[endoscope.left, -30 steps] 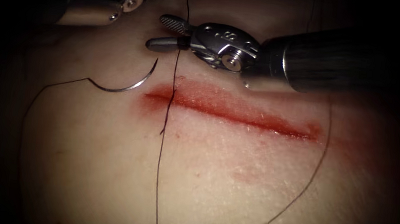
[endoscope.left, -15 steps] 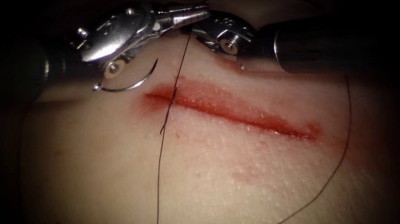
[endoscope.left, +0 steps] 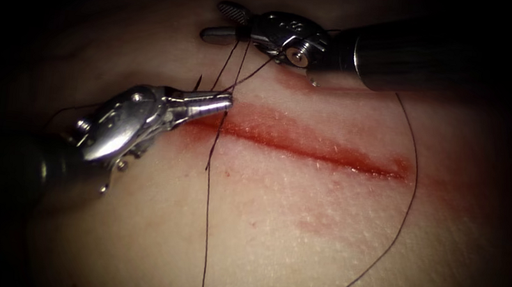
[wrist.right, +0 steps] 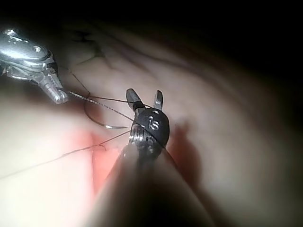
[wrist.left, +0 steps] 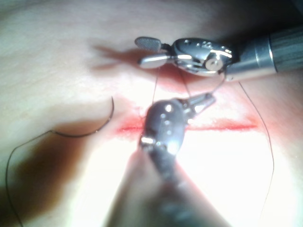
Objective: Wound Closure
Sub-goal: Wrap the long suture end around the right gripper once.
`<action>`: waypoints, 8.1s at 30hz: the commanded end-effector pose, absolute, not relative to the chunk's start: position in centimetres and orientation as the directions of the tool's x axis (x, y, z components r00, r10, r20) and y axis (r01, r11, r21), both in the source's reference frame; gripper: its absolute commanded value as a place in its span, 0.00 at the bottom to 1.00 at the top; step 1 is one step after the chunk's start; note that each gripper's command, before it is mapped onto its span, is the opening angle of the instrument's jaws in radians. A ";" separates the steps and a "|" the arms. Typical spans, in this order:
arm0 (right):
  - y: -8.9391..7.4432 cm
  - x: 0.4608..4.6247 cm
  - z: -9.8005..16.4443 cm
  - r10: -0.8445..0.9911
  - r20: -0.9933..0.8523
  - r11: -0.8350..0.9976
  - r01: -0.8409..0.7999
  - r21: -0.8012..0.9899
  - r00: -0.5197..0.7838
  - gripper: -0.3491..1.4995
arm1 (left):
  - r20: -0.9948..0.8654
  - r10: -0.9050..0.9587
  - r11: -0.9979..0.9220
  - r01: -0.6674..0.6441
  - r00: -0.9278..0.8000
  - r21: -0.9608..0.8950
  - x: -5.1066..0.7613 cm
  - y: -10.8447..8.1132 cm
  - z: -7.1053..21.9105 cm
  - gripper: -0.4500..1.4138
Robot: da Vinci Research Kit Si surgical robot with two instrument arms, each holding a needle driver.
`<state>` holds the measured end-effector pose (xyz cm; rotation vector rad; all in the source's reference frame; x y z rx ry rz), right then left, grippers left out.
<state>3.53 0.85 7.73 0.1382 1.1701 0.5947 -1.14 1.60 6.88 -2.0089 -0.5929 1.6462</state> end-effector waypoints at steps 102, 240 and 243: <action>0.4 3.19 6.8 0.479 -0.878 0.877 0.055 0.477 -0.016 0.61 | -0.671 0.731 -0.683 0.132 0.128 -0.719 -0.89 1.8 8.1 0.05; 0.3 3.59 6.5 0.390 -0.920 0.920 -0.010 0.391 -0.043 0.63 | -0.630 0.764 -0.645 0.154 0.141 -0.748 -0.86 2.1 7.7 0.05; 0.2 3.59 6.5 0.389 -0.920 0.921 -0.002 0.390 -0.040 0.64 | -0.630 0.764 -0.645 0.150 0.141 -0.749 -0.83 2.1 7.7 0.05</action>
